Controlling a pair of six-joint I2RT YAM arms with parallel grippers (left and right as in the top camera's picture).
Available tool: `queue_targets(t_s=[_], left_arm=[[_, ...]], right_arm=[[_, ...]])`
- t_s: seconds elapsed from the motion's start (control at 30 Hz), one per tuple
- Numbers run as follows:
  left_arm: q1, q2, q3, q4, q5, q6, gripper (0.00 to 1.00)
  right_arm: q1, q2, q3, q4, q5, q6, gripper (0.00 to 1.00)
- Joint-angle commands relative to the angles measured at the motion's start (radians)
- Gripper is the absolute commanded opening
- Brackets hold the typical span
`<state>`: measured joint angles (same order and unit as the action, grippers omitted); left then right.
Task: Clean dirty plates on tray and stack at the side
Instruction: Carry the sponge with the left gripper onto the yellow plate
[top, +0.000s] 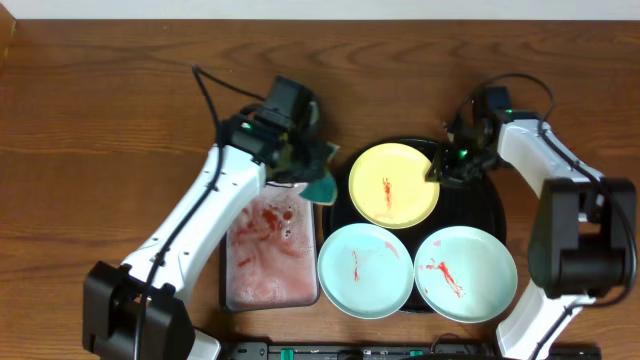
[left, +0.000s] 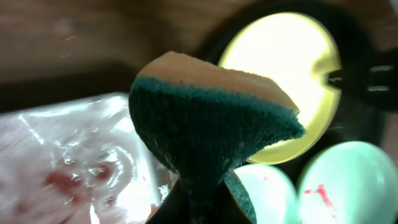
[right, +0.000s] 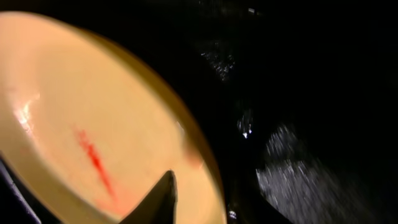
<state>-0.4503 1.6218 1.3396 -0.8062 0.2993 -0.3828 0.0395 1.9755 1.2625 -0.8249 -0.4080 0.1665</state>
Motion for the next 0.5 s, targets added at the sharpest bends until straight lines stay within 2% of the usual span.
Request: queue_targets(t_s=[0.0, 0.03, 0.07, 0.47], left_arm=[[-0.056, 0.004, 0.024, 0.056, 0.03, -0.051, 0.07], [-0.07, 0.007, 0.024, 0.071, 0.03, -0.056, 0.07], [-0.084, 0.014, 0.024, 0.088, 0.029, -0.066, 0.07], [-0.22, 0.23, 0.024, 0.313, 0.08, -0.214, 0.07]], right_arm=[[-0.007, 0.055, -0.004, 0.022, -0.047, -0.027, 0.09], [-0.007, 0.06, -0.004, 0.028, -0.042, -0.027, 0.02], [-0.007, 0.061, -0.004, 0.032, -0.029, -0.026, 0.01], [0.057, 0.011, -0.004, -0.035, 0.239, -0.002, 0.01]])
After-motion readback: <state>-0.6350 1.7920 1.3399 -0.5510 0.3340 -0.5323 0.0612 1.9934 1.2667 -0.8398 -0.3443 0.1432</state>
